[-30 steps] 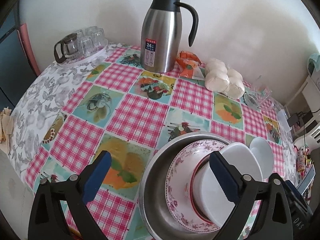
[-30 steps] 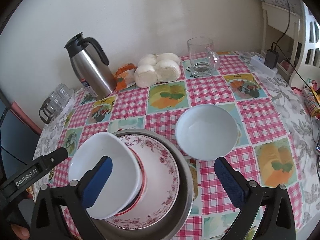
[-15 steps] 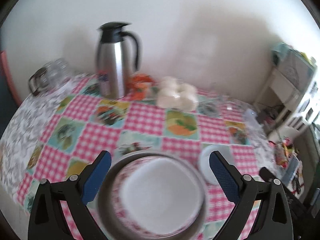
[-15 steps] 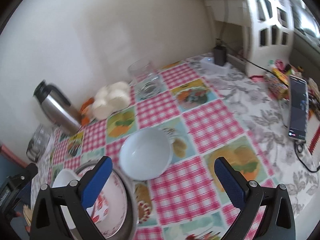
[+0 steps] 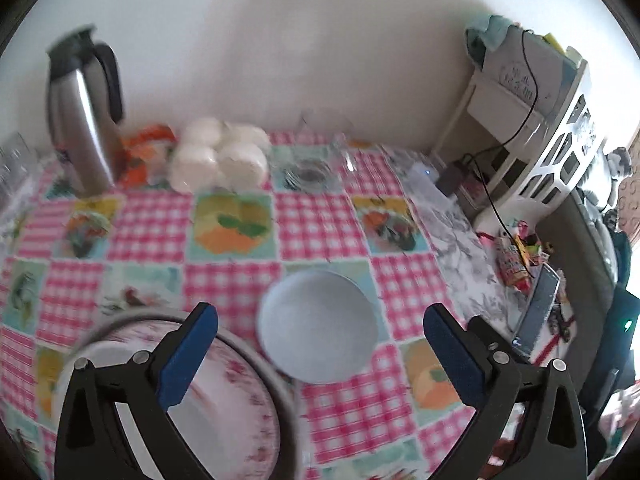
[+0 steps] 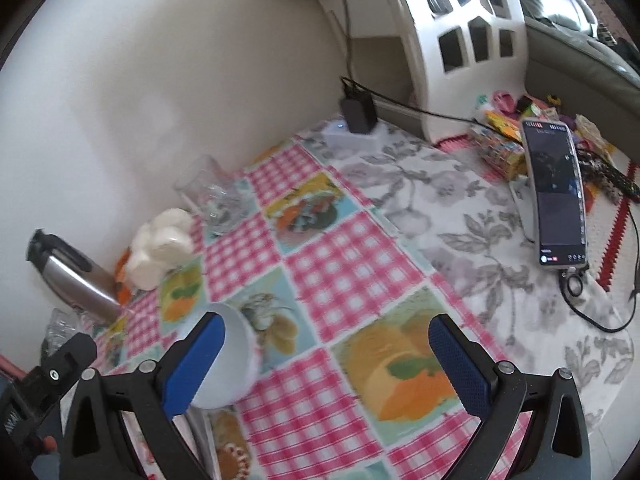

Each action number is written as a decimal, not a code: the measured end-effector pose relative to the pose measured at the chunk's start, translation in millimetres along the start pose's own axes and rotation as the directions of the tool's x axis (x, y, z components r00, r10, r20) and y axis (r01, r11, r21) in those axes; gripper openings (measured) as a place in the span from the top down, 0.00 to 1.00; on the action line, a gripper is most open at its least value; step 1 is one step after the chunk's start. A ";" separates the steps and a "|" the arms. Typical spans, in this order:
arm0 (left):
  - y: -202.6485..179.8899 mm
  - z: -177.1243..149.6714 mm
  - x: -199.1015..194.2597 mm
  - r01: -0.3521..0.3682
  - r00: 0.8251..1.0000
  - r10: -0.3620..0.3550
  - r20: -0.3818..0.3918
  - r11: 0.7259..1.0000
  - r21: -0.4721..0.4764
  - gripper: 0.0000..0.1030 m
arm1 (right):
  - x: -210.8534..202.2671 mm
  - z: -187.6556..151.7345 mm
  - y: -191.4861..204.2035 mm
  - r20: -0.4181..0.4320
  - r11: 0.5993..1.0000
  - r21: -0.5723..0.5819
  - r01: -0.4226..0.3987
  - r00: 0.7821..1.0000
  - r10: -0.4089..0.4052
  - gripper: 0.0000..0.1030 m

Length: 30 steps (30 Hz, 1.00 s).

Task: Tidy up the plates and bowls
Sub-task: 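Move both grippers to the rim of the pale blue bowl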

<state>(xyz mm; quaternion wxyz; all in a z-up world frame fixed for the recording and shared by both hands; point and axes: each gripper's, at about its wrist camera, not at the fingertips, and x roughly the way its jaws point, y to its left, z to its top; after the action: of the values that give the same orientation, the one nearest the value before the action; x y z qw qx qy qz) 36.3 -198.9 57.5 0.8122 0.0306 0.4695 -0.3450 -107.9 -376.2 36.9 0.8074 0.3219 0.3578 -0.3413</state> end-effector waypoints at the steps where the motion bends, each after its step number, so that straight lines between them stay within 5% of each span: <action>1: -1.1 0.4 5.4 -0.003 1.000 0.003 -0.009 1.000 -0.003 0.01 | 5.4 -0.9 -2.4 -0.016 1.000 0.001 0.003 1.000 -0.003 0.00; 8: -6.8 3.8 38.6 -0.153 0.987 0.153 -0.056 0.988 0.010 0.01 | 39.5 -6.3 -7.6 -0.097 1.000 0.004 -0.020 0.995 0.020 0.00; 14: -4.0 8.4 56.0 -0.214 0.974 0.214 -0.072 0.977 0.009 0.01 | 61.8 -10.7 10.7 -0.135 0.998 -0.012 -0.055 0.989 0.053 0.00; 24: 5.1 7.0 72.5 -0.225 0.968 0.224 -0.112 0.974 0.000 0.01 | 84.4 -28.8 30.9 -0.205 0.997 -0.044 -0.071 0.977 0.060 0.00; 30: 10.2 6.9 71.9 -0.212 0.970 0.209 -0.125 0.977 -0.016 0.01 | 90.3 -37.3 42.8 -0.232 0.996 -0.071 -0.061 0.972 0.043 0.17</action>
<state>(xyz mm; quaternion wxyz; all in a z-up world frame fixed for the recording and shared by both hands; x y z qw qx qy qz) 70.5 -231.9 2.2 0.8143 0.0897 0.5174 -0.2475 -41.7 -352.6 -43.3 0.7812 0.3368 0.4533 -0.2661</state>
